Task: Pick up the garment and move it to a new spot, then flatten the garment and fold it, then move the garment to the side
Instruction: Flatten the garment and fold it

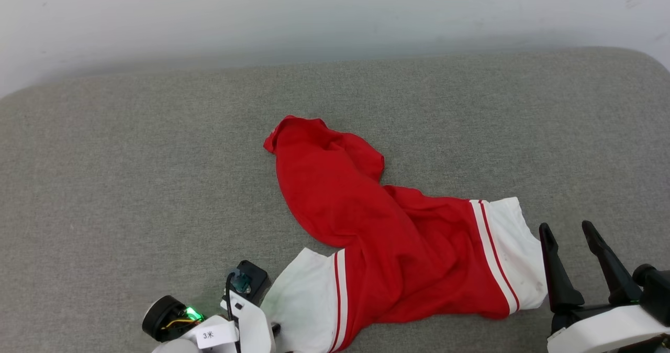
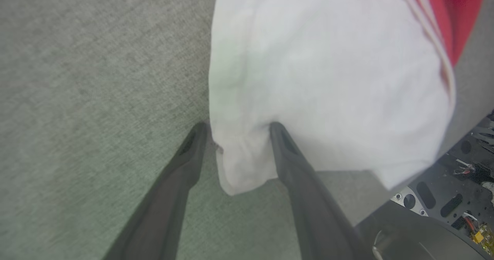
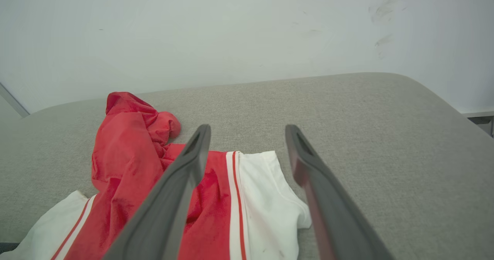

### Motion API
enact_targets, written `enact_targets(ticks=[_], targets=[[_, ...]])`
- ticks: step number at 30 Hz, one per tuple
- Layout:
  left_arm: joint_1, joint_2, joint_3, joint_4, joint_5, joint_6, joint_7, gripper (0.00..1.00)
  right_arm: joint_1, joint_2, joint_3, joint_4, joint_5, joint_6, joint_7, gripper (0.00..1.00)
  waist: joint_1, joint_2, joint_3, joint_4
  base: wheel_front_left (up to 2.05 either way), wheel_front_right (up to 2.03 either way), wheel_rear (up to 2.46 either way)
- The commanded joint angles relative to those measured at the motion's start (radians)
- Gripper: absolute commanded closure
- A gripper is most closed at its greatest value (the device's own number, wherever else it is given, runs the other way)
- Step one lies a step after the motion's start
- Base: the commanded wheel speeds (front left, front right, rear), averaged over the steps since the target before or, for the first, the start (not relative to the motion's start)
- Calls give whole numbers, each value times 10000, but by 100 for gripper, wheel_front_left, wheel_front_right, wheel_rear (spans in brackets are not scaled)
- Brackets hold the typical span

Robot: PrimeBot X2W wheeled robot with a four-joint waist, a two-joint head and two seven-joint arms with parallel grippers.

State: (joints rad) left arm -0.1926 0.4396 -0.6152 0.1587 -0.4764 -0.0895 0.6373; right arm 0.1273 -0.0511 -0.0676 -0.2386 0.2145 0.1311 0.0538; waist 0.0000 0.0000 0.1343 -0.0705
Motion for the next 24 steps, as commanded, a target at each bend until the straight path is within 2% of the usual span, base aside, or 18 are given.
enact_targets(ticks=[1,7,13,17,24], targets=[[136,-144,-336,187,0,-128,122,100,-104,15,-39,60,68,-7,-59,0,0,0,28,-22,0,0,0],[55,4,11,-308,128,151,-552,100,-211,16,-443,366,91,-7,-100,0,0,0,-44,43,0,0,0],[291,-34,612,-1298,39,759,-1465,100,-384,13,-1268,1214,301,-7,327,0,0,0,-87,280,0,0,0],[431,-11,859,-2031,-12,983,-1781,100,-672,17,-1719,2089,211,-7,1336,0,0,0,26,497,0,0,0],[475,12,876,-2992,-56,1045,-1952,100,-1268,-106,-1408,2845,104,-7,3958,0,0,0,349,828,0,0,0]])
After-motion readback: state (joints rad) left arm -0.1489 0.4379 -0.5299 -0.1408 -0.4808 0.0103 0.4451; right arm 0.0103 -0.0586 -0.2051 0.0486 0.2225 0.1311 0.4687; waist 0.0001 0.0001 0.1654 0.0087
